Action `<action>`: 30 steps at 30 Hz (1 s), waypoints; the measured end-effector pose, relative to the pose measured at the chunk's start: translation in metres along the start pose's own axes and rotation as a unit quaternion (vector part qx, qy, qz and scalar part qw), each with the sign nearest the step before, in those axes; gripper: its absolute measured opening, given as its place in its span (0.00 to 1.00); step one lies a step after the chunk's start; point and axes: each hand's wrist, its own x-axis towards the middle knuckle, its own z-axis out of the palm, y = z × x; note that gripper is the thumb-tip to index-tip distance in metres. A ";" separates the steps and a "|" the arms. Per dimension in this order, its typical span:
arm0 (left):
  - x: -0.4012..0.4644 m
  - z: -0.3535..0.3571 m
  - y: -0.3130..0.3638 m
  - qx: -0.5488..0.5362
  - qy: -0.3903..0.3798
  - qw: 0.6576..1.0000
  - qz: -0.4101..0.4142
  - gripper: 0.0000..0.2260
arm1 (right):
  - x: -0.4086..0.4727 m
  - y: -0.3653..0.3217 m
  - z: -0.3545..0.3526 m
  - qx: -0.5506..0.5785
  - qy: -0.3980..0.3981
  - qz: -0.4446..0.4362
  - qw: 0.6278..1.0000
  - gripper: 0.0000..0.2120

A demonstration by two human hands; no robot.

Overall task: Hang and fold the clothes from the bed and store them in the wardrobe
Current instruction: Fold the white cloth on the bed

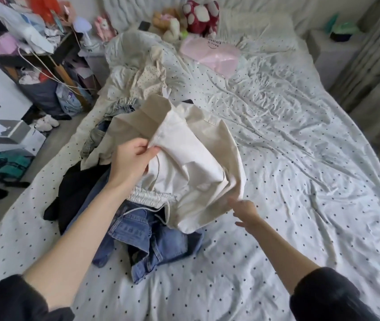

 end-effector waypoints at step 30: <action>-0.209 0.307 0.094 0.026 -0.180 0.955 -0.234 0.03 | 0.038 -0.067 -0.389 -0.293 0.178 -0.265 0.901 0.10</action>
